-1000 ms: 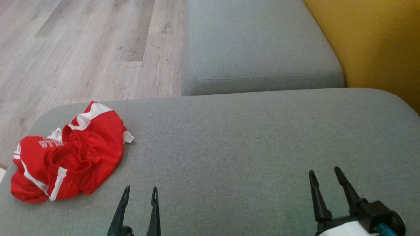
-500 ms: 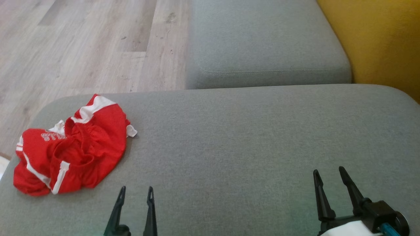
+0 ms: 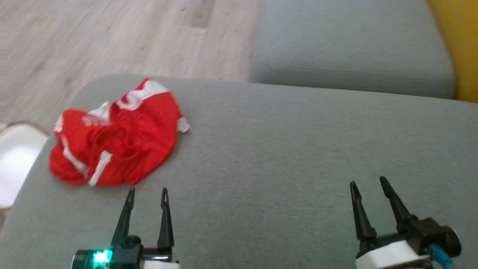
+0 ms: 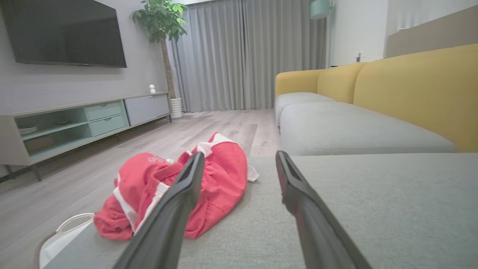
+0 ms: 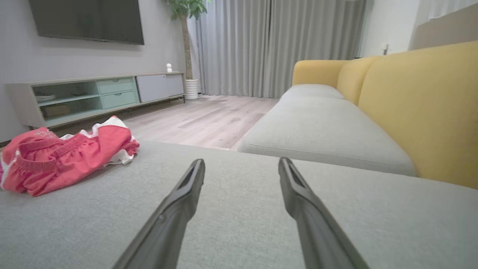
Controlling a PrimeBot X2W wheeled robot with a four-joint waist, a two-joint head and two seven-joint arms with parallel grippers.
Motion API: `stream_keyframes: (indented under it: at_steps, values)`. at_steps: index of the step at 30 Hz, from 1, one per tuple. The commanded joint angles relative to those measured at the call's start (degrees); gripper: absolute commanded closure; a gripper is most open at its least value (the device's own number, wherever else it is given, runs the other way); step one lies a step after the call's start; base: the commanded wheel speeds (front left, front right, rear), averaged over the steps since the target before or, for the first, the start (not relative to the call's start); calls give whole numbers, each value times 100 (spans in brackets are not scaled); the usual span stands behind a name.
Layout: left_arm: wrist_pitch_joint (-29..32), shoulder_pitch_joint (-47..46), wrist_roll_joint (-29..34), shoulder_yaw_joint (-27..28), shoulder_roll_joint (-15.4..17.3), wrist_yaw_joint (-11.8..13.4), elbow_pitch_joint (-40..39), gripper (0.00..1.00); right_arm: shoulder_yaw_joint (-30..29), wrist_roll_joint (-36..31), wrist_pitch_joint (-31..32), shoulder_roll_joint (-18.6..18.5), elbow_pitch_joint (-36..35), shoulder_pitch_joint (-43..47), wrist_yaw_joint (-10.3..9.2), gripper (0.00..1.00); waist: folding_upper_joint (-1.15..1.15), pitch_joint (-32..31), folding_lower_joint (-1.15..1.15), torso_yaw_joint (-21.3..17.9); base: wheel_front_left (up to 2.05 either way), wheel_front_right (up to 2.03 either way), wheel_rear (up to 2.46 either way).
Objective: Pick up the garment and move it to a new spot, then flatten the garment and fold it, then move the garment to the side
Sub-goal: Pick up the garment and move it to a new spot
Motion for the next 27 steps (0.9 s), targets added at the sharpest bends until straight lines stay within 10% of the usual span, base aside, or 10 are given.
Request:
stream_keyframes:
  at_steps: [1,16,27]
  values:
    - [-56,-325,29,204,5,47,-222,0,145,-76,-63,-64,-218,-340,39,0,0,244,0,373,0,0,0]
    - [-56,-574,-190,160,-11,343,-479,0,45,-673,-63,-64,-326,-610,39,0,0,1085,0,1777,0,0,0]
    - [-56,-1163,-117,426,115,280,-825,0,-131,-848,-63,-306,-447,-804,39,0,0,1654,0,1972,0,0,0]
